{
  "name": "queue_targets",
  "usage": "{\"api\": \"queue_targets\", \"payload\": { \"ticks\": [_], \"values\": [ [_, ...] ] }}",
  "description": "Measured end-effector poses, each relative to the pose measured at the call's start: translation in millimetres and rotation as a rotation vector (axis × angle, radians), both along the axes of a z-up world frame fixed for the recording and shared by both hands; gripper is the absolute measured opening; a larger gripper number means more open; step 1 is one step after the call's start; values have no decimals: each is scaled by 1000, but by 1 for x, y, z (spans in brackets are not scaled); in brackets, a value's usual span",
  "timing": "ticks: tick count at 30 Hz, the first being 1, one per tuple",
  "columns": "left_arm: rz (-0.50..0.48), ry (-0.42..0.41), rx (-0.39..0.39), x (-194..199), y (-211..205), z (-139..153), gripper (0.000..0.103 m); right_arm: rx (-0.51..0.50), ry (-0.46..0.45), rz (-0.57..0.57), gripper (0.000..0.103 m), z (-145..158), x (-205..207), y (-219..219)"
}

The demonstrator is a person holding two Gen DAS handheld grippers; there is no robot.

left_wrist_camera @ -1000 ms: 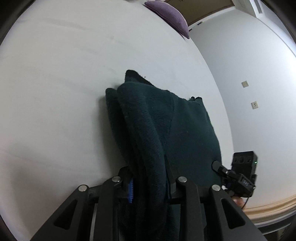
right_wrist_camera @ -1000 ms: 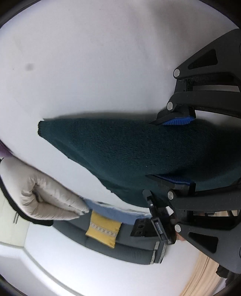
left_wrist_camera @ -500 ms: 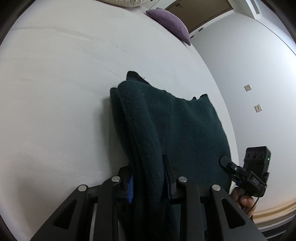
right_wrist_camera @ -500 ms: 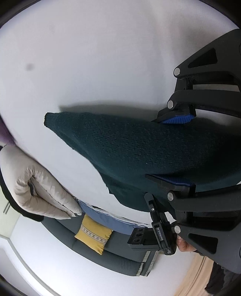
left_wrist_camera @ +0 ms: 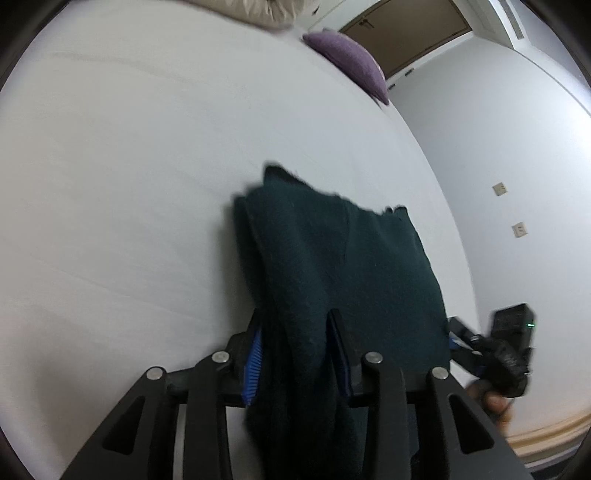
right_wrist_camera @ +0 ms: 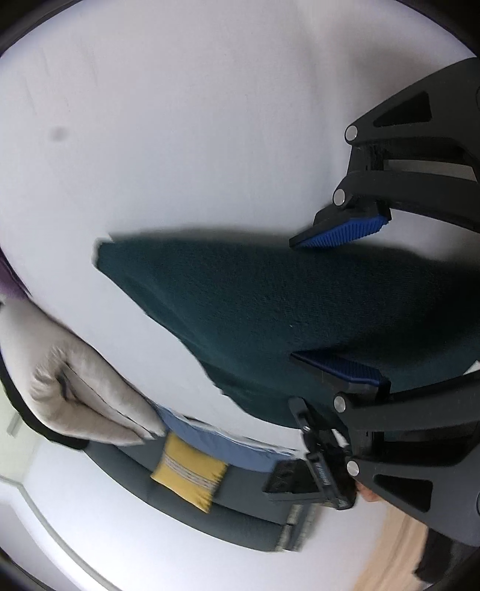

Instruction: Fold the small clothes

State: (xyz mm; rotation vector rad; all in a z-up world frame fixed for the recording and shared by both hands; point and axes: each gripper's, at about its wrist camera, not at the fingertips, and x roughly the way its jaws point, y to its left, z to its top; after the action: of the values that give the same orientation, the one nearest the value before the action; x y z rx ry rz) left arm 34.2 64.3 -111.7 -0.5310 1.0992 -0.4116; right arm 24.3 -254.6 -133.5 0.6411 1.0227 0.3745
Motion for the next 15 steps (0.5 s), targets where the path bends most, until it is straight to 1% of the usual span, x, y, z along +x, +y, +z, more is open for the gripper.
{"api": "queue_targets", "payload": {
  "ticks": [2,3,5,6,7,8,9,10,11,12,13,14,15],
  "values": [
    [30,-52,45,-8,7,18,35,7,-35,-55,54,17,-12,-14],
    [32,-81,56,-12,7,29,35,36,-65,-55,54,27,-16,-17],
    [10,-156,84,-21,0,52,35,109,-130,-8,55,46,-19,-12],
    [-10,-188,92,-25,-8,62,35,133,-148,17,55,51,-18,-8],
    [-51,-214,91,-30,-21,68,35,160,-161,48,54,55,-16,-1],
    [-78,-219,88,-31,-27,69,35,185,-164,81,54,55,-12,7],
    [-110,-217,88,-31,-37,66,35,200,-148,110,54,49,-6,16],
    [-131,-206,104,-30,-45,58,35,190,-125,114,54,43,-3,22],
    [-139,-189,119,-28,-53,50,35,179,-98,109,54,36,2,28],
    [-148,-156,125,-24,-56,37,35,179,-59,102,54,23,5,30],
    [-147,-113,123,-19,-56,21,35,192,-34,96,52,10,7,31],
    [-139,-100,118,-18,-55,13,32,213,-43,85,49,2,8,27],
    [-135,-110,109,-18,-52,8,26,257,-70,70,48,-3,4,19]
  ]
}}
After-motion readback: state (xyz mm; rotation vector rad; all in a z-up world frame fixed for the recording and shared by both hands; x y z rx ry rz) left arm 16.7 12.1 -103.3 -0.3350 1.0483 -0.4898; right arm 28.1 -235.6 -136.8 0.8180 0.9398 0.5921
